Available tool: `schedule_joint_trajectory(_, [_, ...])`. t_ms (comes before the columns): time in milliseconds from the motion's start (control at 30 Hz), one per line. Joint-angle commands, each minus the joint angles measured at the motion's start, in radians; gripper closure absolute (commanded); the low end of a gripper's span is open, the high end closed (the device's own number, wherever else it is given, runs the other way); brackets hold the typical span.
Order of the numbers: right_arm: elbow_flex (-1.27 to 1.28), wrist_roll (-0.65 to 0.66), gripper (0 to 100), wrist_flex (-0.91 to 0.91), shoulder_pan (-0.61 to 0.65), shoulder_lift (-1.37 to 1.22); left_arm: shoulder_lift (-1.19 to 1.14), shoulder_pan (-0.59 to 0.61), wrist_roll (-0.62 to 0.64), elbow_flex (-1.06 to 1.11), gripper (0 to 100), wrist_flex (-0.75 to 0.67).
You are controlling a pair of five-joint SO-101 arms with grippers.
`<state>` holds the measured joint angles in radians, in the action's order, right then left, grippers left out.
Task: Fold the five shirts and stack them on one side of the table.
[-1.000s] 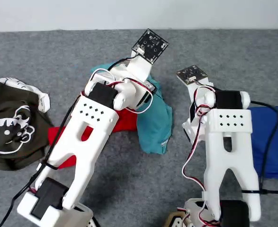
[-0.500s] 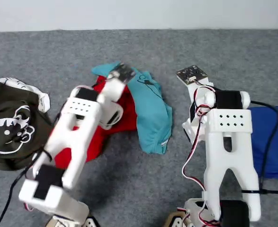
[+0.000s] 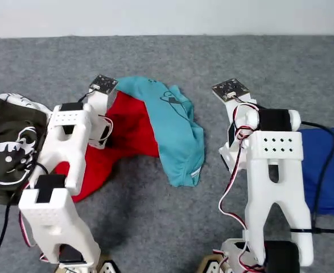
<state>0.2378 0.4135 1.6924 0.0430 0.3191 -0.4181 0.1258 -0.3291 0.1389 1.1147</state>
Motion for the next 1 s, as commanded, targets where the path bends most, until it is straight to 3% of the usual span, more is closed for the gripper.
schedule_joint_trajectory(0, [0.0, 0.012, 58.6, -0.013, 0.004, 0.024, -0.031, 0.048, -0.005, -0.039, 99, 0.014])
schedule_joint_trajectory(300, [0.0, 0.012, 58.6, -0.013, 0.004, 0.024, 0.072, 0.064, -0.005, -0.068, 99, 0.015])
schedule_joint_trajectory(967, [0.0, 0.012, 58.6, -0.013, 0.004, 0.024, 0.764, 0.385, -0.005, -0.38, 99, 0.006])
